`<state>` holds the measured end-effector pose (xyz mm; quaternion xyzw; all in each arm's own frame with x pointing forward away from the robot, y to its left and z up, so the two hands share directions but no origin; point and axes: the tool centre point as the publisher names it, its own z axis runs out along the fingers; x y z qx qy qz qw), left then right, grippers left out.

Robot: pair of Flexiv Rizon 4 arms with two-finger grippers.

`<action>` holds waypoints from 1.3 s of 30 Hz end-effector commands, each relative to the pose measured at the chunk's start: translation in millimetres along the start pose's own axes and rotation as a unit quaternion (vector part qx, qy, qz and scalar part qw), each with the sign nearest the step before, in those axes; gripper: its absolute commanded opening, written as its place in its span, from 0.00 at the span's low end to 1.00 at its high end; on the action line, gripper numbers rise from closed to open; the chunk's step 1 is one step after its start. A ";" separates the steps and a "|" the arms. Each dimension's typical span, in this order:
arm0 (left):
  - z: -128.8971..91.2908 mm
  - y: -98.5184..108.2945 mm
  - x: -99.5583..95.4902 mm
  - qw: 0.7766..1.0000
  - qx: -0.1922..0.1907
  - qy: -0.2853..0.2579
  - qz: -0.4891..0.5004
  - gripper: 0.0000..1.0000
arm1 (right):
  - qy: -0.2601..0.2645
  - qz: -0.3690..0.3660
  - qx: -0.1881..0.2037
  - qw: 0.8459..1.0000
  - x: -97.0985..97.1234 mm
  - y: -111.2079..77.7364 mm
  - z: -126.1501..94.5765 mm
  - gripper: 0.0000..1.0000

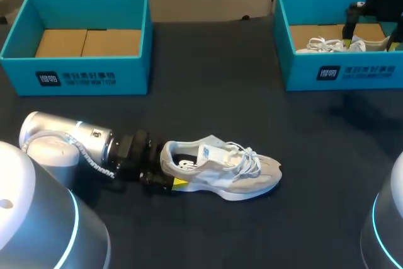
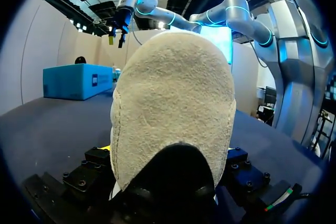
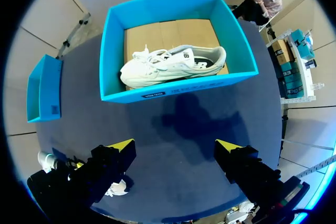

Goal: Take the shoe out of the shoebox, open the shoe tongue, remove and reinsert the insole, then place the shoe into the shoebox

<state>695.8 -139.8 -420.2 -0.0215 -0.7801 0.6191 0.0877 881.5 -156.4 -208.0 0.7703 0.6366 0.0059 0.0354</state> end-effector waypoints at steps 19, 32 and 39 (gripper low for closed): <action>1.1 1.5 -0.1 1.000 -0.001 0.001 0.000 0.00 | 0.014 0.036 -0.004 0.999 78.0 -31.9 -26.1 1.00; 1.1 1.5 -0.1 1.000 -0.001 0.001 0.000 0.00 | 0.011 0.031 0.000 0.999 145.8 -76.8 -27.0 1.00; 1.1 1.5 -0.1 1.000 -0.001 0.001 0.000 0.00 | 0.029 0.075 0.051 0.995 161.8 -102.7 -22.4 1.00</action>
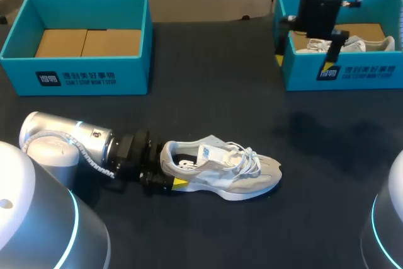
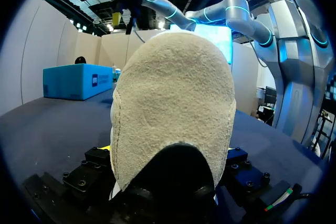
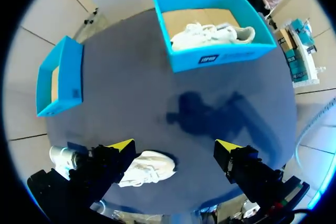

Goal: Take the shoe out of the shoebox, open the shoe tongue, remove and reinsert the insole, then place the shoe into the shoebox

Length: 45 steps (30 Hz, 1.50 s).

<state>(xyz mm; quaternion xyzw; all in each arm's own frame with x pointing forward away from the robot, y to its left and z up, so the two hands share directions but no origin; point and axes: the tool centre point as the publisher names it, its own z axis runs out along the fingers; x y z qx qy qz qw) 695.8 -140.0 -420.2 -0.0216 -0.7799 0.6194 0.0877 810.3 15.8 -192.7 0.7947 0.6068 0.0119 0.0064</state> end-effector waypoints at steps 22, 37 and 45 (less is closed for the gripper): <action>1.0 1.6 -0.2 1.000 -0.001 0.001 -0.001 0.00 | -0.019 0.032 0.019 0.999 45.4 -23.8 3.0 1.00; 1.0 1.6 -0.2 1.000 -0.001 0.001 -0.001 0.00 | -0.026 -0.005 -0.001 1.000 111.7 -105.8 7.5 1.00; 1.0 1.6 -0.2 1.000 -0.001 0.001 -0.001 0.00 | 0.000 -0.014 0.014 1.000 132.9 -133.9 14.6 1.00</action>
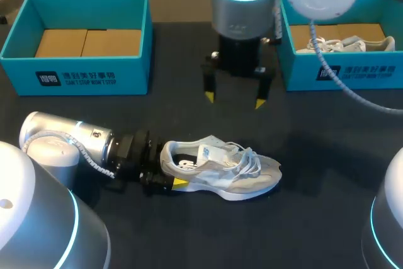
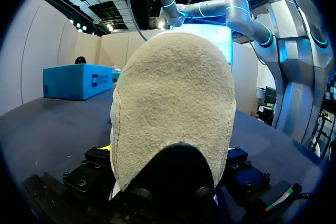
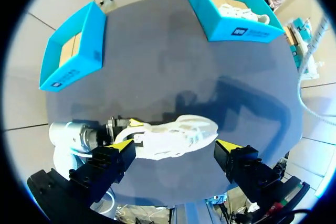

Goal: Take the shoe out of the shoebox, open the shoe tongue, remove and reinsert the insole, then place the shoe into the shoebox

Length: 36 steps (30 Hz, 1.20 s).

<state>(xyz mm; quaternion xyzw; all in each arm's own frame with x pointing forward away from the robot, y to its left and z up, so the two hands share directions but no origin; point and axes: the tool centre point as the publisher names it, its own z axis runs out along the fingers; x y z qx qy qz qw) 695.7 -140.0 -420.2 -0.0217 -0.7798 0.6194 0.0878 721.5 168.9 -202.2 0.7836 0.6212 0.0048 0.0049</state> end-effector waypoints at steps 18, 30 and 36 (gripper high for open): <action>1.0 1.6 -0.2 1.000 -0.001 0.001 -0.001 0.00 | 0.007 0.017 0.017 1.000 19.0 -9.1 10.6 1.00; 1.0 1.6 -0.2 1.000 -0.001 0.001 -0.001 0.00 | 0.010 0.001 0.016 1.000 55.0 -47.0 33.7 1.00; 1.0 1.6 -0.2 1.000 -0.001 0.001 -0.001 0.00 | -0.002 0.008 0.022 1.000 67.7 -63.6 45.4 1.00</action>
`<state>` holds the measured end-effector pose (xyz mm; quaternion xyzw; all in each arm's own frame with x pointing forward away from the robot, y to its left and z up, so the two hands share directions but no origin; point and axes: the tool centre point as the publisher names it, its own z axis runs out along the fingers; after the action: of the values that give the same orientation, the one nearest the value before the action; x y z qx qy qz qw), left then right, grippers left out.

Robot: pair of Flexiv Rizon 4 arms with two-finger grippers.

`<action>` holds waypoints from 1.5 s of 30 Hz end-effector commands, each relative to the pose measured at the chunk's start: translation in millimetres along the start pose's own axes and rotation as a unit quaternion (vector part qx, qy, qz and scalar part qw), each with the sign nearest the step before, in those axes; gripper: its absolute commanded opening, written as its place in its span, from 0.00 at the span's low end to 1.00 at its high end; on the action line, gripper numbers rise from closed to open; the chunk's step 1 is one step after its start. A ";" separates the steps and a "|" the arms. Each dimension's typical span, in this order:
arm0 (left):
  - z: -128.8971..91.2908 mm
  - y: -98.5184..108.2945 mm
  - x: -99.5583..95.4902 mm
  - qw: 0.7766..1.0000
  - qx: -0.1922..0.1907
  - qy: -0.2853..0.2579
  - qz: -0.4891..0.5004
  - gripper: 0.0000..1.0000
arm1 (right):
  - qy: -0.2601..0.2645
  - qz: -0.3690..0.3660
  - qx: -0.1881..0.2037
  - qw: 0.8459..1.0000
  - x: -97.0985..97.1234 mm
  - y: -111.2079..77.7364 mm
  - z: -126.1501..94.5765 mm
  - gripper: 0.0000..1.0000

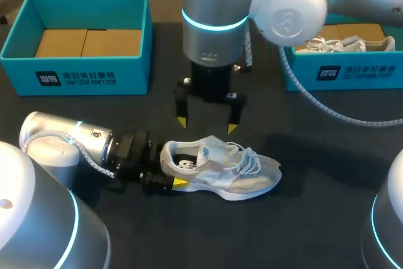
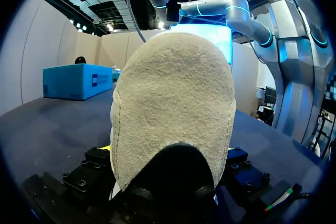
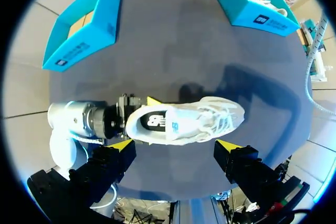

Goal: Take the shoe out of the shoebox, open the shoe tongue, remove and reinsert the insole, then place the shoe into the shoebox

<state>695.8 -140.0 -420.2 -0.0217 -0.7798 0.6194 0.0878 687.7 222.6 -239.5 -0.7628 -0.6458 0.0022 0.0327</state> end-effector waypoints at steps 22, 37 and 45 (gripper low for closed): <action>1.0 1.6 -0.2 1.000 -0.001 0.001 -0.001 0.00 | -0.073 0.050 -0.018 0.996 31.2 -25.5 34.3 1.00; 1.0 1.6 -0.2 1.000 -0.001 0.001 -0.001 0.00 | -0.117 0.096 -0.029 0.988 25.3 -15.1 52.1 1.00; 1.0 1.6 -0.2 1.000 -0.001 0.001 -0.001 0.00 | -0.123 0.110 -0.049 0.985 19.3 -10.0 58.9 1.00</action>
<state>695.7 -140.0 -420.2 -0.0217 -0.7798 0.6195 0.0878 684.9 239.7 -295.1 -0.7095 -0.6993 0.0696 -0.0525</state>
